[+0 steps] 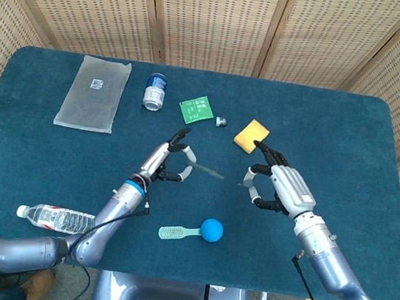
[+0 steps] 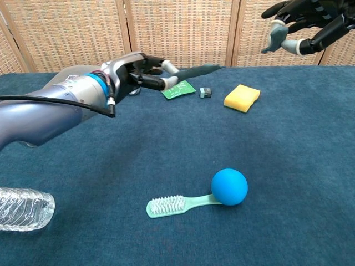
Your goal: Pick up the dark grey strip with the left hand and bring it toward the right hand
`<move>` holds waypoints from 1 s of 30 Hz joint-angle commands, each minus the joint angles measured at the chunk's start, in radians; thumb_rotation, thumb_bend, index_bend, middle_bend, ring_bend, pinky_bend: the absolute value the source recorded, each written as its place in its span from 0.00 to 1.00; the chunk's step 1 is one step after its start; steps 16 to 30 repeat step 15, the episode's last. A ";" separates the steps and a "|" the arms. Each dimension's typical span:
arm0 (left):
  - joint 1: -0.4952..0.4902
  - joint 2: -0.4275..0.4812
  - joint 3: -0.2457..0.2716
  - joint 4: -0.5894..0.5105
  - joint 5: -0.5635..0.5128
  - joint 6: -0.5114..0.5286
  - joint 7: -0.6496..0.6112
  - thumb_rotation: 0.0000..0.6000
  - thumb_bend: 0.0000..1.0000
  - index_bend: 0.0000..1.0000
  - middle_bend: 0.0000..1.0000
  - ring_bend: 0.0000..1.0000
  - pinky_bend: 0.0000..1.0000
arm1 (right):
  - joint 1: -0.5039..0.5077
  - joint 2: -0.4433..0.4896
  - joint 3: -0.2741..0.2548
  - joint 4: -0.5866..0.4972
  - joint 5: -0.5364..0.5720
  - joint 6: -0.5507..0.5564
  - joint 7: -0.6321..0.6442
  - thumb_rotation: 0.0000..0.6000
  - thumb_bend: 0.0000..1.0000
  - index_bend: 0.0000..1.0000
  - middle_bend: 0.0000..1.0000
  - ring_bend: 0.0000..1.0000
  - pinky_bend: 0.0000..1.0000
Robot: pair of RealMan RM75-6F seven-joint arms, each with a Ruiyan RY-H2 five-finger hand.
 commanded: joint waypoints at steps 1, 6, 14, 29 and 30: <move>0.030 0.047 -0.002 0.006 0.006 -0.001 -0.023 1.00 0.46 0.75 0.00 0.00 0.00 | -0.009 0.008 -0.002 0.010 -0.006 -0.001 0.012 1.00 0.86 0.88 0.02 0.00 0.00; 0.076 0.126 0.004 0.015 0.019 0.000 -0.049 1.00 0.46 0.75 0.00 0.00 0.00 | -0.024 0.013 -0.012 0.028 -0.019 -0.001 0.026 1.00 0.86 0.88 0.02 0.00 0.00; 0.122 0.212 0.017 0.007 0.046 0.006 -0.072 1.00 0.46 0.75 0.00 0.00 0.00 | -0.035 0.005 -0.025 0.046 -0.030 -0.004 0.029 1.00 0.86 0.88 0.02 0.00 0.00; 0.125 0.217 0.018 0.005 0.048 0.006 -0.075 1.00 0.47 0.75 0.00 0.00 0.00 | -0.035 0.003 -0.025 0.047 -0.031 -0.003 0.029 1.00 0.86 0.88 0.02 0.00 0.00; 0.125 0.217 0.018 0.005 0.048 0.006 -0.075 1.00 0.47 0.75 0.00 0.00 0.00 | -0.035 0.003 -0.025 0.047 -0.031 -0.003 0.029 1.00 0.86 0.88 0.02 0.00 0.00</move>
